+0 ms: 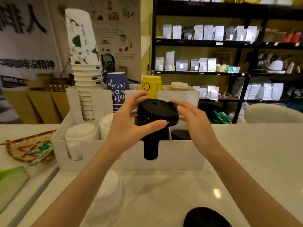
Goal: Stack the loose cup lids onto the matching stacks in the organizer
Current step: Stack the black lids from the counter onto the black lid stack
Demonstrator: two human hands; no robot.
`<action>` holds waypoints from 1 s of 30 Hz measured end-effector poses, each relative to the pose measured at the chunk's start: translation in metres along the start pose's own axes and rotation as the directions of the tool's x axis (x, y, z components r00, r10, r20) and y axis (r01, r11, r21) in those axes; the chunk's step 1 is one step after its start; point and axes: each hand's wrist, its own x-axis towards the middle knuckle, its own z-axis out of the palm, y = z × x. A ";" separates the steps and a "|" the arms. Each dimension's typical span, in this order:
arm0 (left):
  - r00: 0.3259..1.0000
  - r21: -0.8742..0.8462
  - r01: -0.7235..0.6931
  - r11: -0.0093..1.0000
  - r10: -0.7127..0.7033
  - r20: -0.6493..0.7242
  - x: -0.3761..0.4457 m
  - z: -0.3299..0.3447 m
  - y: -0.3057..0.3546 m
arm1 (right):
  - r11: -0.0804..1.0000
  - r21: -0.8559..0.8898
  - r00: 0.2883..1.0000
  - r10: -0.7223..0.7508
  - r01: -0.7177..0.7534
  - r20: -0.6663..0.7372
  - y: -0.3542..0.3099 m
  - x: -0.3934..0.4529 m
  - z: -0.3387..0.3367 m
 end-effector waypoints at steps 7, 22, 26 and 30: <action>0.997 0.002 0.070 0.998 -0.070 -0.039 0.030 -0.007 -0.016 | 0.994 0.105 1.000 -0.021 0.023 -0.022 -0.002 0.028 0.022; 0.986 0.125 0.157 0.980 -0.162 0.031 0.042 -0.013 -0.051 | 0.994 0.092 0.998 0.063 -0.063 0.003 0.036 0.042 0.025; 0.985 0.199 0.152 0.968 -0.166 0.055 0.041 -0.011 -0.051 | 0.999 0.039 0.999 0.023 -0.021 -0.041 0.039 0.041 0.025; 0.983 0.252 0.147 0.956 -0.170 0.074 0.040 -0.008 -0.047 | 0.999 0.027 0.997 0.046 -0.045 -0.067 0.044 0.040 0.025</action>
